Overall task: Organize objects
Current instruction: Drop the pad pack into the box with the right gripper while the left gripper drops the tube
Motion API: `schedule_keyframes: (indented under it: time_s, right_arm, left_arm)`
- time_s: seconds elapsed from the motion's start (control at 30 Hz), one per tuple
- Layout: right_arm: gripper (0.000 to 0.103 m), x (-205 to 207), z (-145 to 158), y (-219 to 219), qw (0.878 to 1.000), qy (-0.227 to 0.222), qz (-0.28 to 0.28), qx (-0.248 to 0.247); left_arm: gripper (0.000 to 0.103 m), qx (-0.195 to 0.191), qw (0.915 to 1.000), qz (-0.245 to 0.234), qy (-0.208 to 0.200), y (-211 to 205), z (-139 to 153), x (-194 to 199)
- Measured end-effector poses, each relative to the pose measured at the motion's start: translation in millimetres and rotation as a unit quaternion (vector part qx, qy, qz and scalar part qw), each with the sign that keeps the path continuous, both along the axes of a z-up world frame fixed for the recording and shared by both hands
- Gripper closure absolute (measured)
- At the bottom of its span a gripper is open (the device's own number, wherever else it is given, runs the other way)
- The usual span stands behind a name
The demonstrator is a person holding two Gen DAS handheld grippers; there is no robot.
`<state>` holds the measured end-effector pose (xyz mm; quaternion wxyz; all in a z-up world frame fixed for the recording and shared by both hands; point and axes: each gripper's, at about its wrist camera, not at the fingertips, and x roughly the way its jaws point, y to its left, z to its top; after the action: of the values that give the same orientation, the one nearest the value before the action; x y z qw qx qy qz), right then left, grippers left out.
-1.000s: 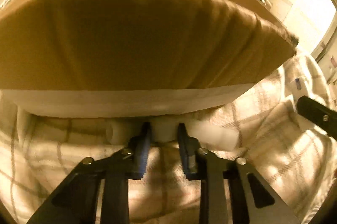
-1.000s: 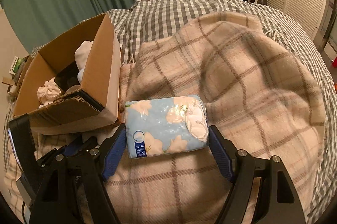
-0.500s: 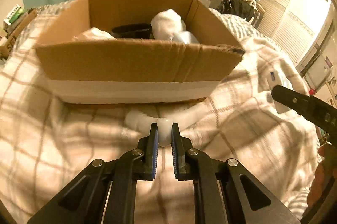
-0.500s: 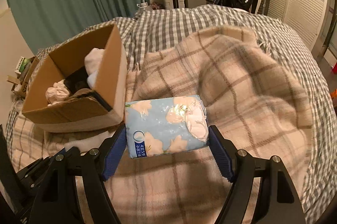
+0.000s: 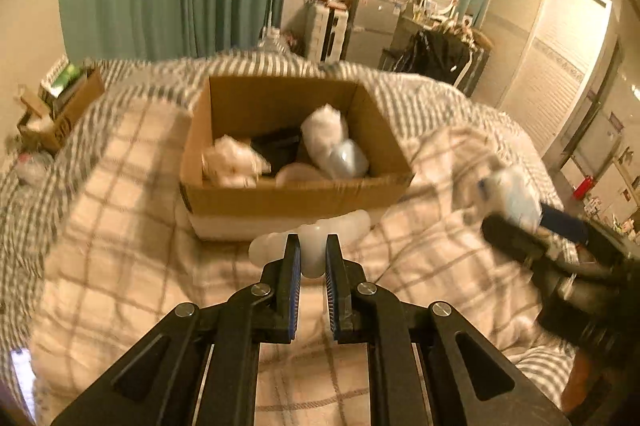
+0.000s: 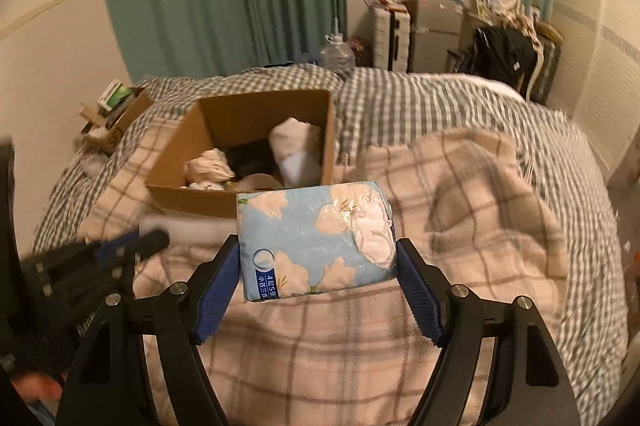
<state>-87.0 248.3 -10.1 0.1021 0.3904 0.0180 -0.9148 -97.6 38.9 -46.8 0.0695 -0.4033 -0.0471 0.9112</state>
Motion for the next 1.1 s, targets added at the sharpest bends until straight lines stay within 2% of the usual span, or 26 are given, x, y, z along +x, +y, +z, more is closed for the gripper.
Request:
schedule_keyframes:
  time_s: [0.13,0.43,0.53,0.67,0.8,1.1]
  right_arm:
    - [0.028,3.2,19.3,-12.3,1.000,0.019,0.023,-0.005]
    - [0.028,-43.4,71.0,-35.1,0.995,0.077,0.058,-0.011]
    - [0.028,-67.4,83.4,-42.0,0.994,0.091,0.066,-0.016]
    - [0.028,-99.0,86.9,-48.4,0.992,0.096,0.075,-0.021]
    - [0.029,-132.6,71.4,-51.1,0.993,0.089,0.072,-0.021]
    - [0.029,-186.7,-13.8,-55.0,0.996,0.032,0.075,-0.030]
  left_arm:
    - [0.093,0.002,0.9997,-0.005,0.023,-7.1,30.5,-7.0]
    - [0.093,-0.051,0.9964,0.001,0.069,-13.1,78.1,-46.2]
    - [0.093,-0.066,0.9947,-0.002,0.079,-12.5,85.5,-64.8]
    - [0.093,-0.077,0.9941,0.007,0.076,-12.2,80.8,-95.0]
    - [0.093,-0.083,0.9941,0.006,0.070,-6.7,64.3,-121.8]
    - [0.093,-0.109,0.9937,0.004,0.026,-7.0,-5.0,-166.3]
